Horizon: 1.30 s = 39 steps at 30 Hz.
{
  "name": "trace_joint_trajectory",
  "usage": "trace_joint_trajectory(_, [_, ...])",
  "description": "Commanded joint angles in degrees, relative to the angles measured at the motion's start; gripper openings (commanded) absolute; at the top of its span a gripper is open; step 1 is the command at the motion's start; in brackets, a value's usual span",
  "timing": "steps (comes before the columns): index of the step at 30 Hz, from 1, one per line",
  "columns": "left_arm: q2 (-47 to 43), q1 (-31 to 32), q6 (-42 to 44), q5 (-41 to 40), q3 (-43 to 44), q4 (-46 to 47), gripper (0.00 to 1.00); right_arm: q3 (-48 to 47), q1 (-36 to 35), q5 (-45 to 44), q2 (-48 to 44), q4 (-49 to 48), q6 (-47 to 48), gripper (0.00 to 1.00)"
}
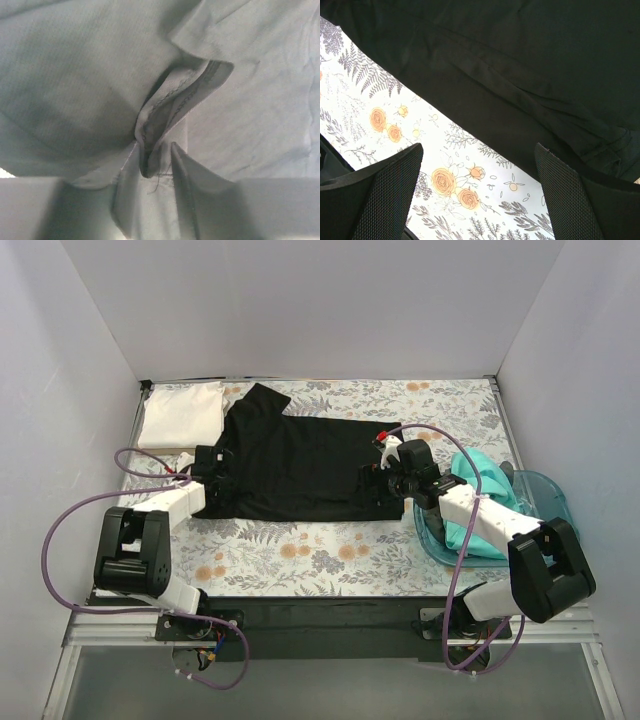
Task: Fold and stack the t-shirts
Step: Fold the tshirt
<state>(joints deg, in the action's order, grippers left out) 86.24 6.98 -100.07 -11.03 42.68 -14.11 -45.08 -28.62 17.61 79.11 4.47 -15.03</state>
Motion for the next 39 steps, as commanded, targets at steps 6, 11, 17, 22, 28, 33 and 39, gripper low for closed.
trace_joint_trajectory(6, [0.6, 0.3, 0.8, -2.1, 3.6, 0.8, 0.06, 0.5, -0.3, -1.1, -1.7, -1.4, 0.5, 0.98])
trace_joint_trajectory(11, [3.1, 0.6, 2.9, -2.2, 6.3, 1.5, 0.0, 0.4, -0.3, -1.1, -1.4, -1.2, 0.7, 0.98])
trace_joint_trajectory(17, [9.1, 2.3, 8.6, -1.5, 11.9, 0.8, 0.0, 0.4, -0.3, -1.1, -1.4, -0.8, 1.3, 0.98])
trace_joint_trajectory(22, [13.9, 6.5, 12.4, -3.8, 17.3, -0.7, 0.01, 0.8, -0.2, -1.5, -0.6, 0.1, 2.4, 0.98])
trace_joint_trajectory(28, [16.9, 8.2, 12.3, -6.1, 20.4, -4.2, 0.31, 0.4, -0.3, -1.3, 1.0, 1.2, 3.3, 0.98])
trace_joint_trajectory(33, [16.1, 8.7, 12.6, -6.9, 21.6, -4.7, 0.55, -0.3, -0.3, 0.3, 3.9, 1.3, 4.0, 0.98])
trace_joint_trajectory(39, [12.8, 8.9, 12.7, -9.1, 23.6, -6.6, 0.87, -3.2, -1.7, 1.4, 9.4, 1.1, 4.0, 0.98])
